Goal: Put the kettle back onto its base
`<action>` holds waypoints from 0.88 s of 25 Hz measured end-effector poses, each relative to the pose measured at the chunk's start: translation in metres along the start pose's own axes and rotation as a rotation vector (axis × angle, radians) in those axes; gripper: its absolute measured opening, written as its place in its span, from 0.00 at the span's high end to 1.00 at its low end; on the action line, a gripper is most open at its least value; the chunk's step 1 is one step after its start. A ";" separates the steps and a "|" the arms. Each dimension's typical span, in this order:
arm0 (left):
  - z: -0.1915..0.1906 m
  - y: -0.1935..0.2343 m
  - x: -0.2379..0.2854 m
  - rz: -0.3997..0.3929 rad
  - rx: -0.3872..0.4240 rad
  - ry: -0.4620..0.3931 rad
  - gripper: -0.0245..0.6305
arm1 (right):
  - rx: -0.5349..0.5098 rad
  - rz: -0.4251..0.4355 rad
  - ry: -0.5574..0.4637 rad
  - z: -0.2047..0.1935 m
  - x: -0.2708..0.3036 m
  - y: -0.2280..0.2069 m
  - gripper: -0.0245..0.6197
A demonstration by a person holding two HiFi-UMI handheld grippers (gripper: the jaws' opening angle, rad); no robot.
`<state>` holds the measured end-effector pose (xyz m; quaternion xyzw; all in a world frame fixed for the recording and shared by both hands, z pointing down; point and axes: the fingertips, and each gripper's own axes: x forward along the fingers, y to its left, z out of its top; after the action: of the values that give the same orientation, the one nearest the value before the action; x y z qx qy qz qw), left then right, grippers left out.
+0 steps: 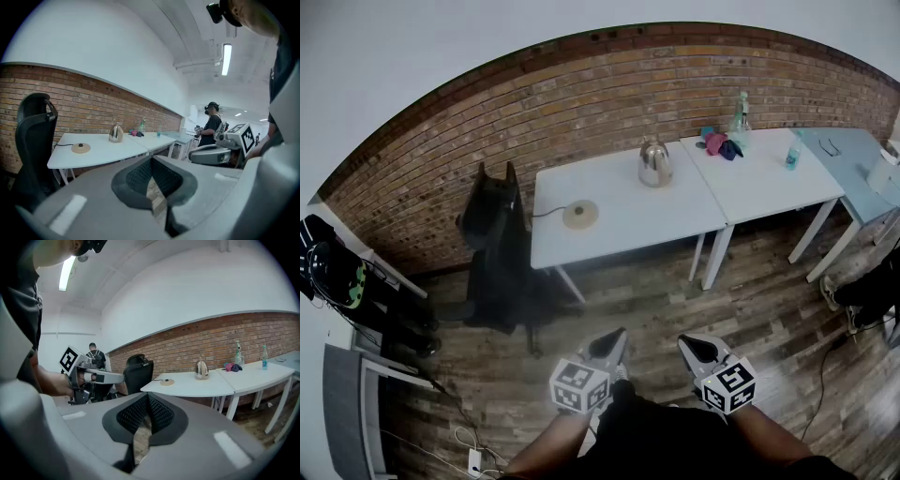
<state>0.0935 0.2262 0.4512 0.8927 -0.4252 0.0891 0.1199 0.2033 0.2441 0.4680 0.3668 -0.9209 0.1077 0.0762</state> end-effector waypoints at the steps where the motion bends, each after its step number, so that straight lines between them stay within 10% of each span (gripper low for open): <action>1: 0.001 0.000 -0.001 -0.001 0.000 -0.002 0.96 | 0.000 -0.001 0.002 0.000 0.000 0.001 0.93; 22: 0.000 0.004 -0.006 -0.014 -0.029 0.000 0.96 | 0.047 -0.007 0.015 -0.003 0.007 0.003 0.92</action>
<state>0.0869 0.2283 0.4503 0.8939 -0.4201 0.0820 0.1335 0.1957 0.2424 0.4720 0.3708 -0.9162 0.1319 0.0750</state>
